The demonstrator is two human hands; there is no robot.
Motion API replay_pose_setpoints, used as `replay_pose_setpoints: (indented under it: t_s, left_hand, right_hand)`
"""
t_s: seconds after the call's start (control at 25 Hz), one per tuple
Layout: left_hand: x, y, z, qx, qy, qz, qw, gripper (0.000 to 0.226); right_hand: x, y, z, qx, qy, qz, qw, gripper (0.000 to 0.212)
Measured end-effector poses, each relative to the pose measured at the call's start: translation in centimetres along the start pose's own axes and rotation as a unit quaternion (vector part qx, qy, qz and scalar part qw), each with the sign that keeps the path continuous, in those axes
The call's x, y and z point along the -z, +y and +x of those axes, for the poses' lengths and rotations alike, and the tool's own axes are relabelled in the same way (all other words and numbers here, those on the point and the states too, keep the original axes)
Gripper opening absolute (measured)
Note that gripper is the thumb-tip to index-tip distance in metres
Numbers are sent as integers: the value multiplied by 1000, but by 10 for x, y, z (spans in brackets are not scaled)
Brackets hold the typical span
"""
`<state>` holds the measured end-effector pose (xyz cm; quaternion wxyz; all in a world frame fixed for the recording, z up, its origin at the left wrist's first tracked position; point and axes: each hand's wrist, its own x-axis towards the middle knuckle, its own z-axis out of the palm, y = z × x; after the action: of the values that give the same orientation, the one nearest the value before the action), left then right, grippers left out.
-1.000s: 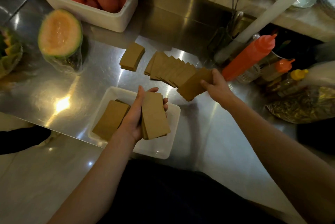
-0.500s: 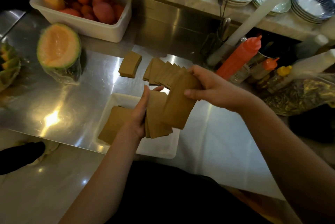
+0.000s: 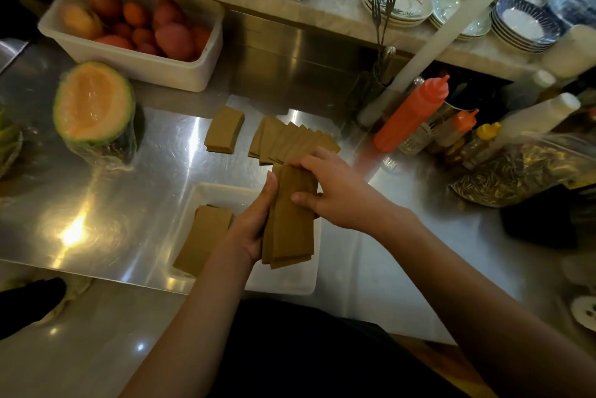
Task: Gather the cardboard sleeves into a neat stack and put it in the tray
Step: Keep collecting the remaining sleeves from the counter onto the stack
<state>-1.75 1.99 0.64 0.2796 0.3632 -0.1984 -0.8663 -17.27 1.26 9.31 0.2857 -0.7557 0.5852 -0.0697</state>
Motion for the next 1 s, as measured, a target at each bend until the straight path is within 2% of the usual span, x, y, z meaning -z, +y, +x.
replay_pose_setpoints:
  t_s: [0.08, 0.28, 0.48, 0.72, 0.88, 1.0]
  left_hand:
    - [0, 0, 3, 9, 8, 6, 1000, 73]
    - [7, 1, 13, 19, -7, -36, 999, 102]
    - [21, 9, 20, 16, -30, -110, 993, 96]
    - [29, 25, 30, 0, -45, -155, 987, 93]
    - [30, 37, 42, 4, -42, -137, 990, 89]
    - [33, 43, 52, 15, -37, -152, 987, 94]
  right_hand:
    - [-4, 2, 1, -6, 15, 2, 1000, 54]
    - [-15, 9, 4, -19, 92, 50, 994, 51]
    - [-9, 35, 19, -94, 180, 118, 972, 42]
    - [-26, 97, 54, -259, 109, 157, 947, 55]
    - [-37, 126, 85, -322, 81, 157, 930, 68]
    - [-42, 144, 109, -335, 69, 124, 932, 76]
